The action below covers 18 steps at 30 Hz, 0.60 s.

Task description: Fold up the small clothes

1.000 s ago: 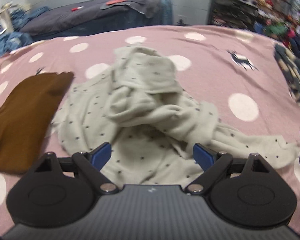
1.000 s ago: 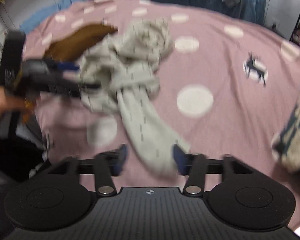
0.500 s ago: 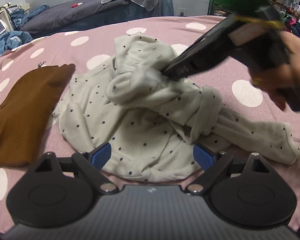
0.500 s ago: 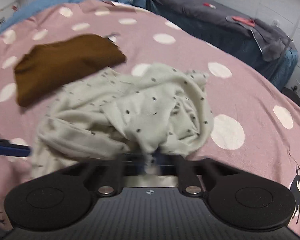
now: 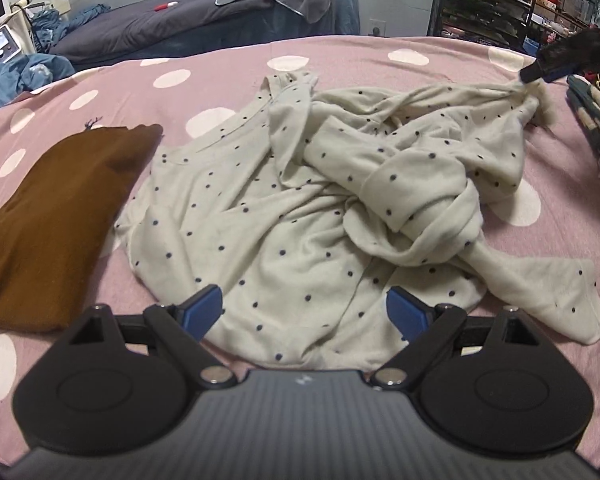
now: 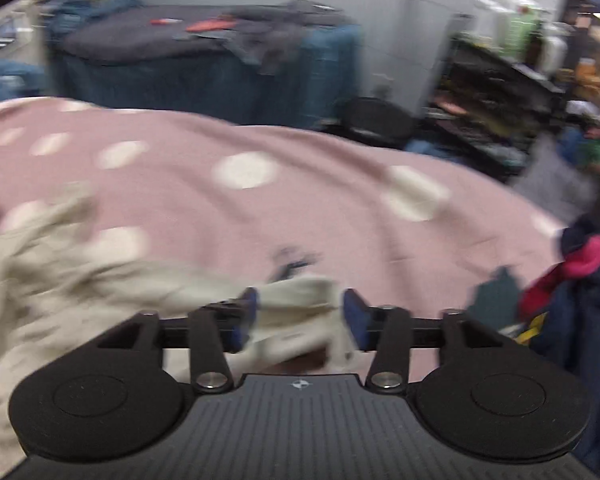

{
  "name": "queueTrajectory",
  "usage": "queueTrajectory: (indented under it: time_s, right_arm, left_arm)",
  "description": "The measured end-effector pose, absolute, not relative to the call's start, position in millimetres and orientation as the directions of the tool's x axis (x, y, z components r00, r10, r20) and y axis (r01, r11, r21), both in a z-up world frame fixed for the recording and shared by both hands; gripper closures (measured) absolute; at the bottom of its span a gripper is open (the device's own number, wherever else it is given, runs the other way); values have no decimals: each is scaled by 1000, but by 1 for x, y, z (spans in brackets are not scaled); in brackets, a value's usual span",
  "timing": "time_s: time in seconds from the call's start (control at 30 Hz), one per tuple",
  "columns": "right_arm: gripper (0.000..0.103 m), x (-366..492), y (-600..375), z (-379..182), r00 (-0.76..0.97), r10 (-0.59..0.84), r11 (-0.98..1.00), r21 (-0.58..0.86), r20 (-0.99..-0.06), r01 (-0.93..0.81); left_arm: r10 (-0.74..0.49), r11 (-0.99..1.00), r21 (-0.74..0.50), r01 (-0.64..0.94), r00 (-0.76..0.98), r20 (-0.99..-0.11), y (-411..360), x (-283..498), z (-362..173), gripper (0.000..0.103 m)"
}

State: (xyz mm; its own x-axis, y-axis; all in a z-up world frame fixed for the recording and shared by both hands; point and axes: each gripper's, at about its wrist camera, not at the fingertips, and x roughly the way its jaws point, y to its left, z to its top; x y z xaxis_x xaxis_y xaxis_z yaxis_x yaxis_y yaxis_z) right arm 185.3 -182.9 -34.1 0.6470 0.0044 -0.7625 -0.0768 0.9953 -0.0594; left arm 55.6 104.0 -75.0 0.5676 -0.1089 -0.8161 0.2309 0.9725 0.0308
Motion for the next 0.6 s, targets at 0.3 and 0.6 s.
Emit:
queueTrajectory:
  time_s: [0.3,0.6]
  right_arm:
    - [11,103,-36,-55,407,472,763,131,-782,-633]
    - [85,111,-3,-69,546,292,736,-180,-785,-653]
  left_arm:
    - [-105,969,45,244,566,-817,98,51,-74,13]
    - [-118,961,50,271,567,-815,98,49,-74,12]
